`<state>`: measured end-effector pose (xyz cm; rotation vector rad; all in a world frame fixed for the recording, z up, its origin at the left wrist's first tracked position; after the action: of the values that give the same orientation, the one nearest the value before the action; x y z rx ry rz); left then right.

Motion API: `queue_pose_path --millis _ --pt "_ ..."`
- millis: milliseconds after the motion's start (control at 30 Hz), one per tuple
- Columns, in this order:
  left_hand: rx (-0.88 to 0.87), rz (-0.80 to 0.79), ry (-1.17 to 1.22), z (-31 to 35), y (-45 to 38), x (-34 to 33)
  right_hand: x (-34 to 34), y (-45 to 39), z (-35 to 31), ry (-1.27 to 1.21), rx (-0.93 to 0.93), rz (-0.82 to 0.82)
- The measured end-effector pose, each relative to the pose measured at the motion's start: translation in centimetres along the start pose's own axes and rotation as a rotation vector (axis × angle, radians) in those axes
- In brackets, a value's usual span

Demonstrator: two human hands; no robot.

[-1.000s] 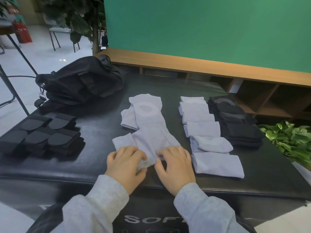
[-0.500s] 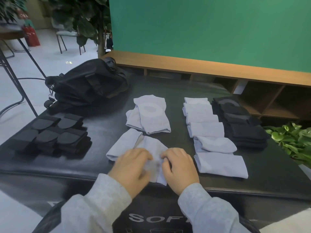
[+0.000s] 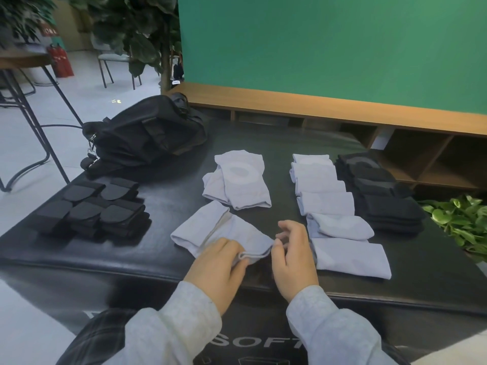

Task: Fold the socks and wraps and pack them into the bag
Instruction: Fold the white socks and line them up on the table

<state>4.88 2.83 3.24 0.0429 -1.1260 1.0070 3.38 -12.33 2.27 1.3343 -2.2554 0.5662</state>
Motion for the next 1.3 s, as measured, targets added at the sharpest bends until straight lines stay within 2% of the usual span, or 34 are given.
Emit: queue_pose_path --millis 167,267,333,500,667,833,900,1033,1133,1233,1300 --pt "0.243 0.124 0.119 -1.1 0.1 1.5 -0.6 0.3 -0.3 0.052 0.003 -0.083" --pt "0.324 0.179 0.158 -1.5 0.2 2.1 -1.5 0.3 -0.9 0.263 0.111 -0.136" --pt "0.362 0.230 0.180 -1.8 0.1 2.4 -1.9 -0.2 -0.9 0.308 0.098 -0.189" --pt "0.306 0.252 0.122 -2.1 -0.5 2.2 -2.3 -1.8 -0.4 0.159 -0.022 -0.246" --pt "0.302 0.196 0.084 -2.4 -0.7 1.6 -3.3 -3.2 -0.5 0.132 -0.155 -0.205" --pt "0.016 0.210 -0.281 -2.9 -0.3 1.5 -3.2 -3.5 -1.4 0.254 -0.135 -0.099" --pt "-0.004 0.224 -0.325 -2.9 -0.3 1.6 -3.2 -3.6 -1.3 0.274 -0.122 -0.079" --pt "-0.036 0.136 -0.280 -3.0 -0.3 1.4 -3.1 -3.3 -1.4 0.246 -0.077 -0.039" --pt "0.004 0.014 -0.267 -3.3 -0.1 1.0 -3.3 -3.1 -1.6 0.305 -0.025 -0.036" --pt "-0.036 -0.014 -0.249 -3.4 0.3 0.8 -3.7 -2.7 -1.8 0.378 0.069 -0.002" --pt "-0.040 -0.018 -0.199 -4.0 0.5 0.9 -3.8 -2.2 -2.3 0.341 0.152 -0.020"
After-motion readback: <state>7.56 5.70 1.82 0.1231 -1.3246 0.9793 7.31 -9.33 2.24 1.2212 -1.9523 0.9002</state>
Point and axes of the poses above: each hand's wrist, its own y-axis away from the middle knuckle, its own x-axis out of the back of the hand, z = x × y, the point moved 6 cm from there along -y, towards the middle knuckle, and after that the axes turned 13 degrees about -x, right-handed, at the moved point
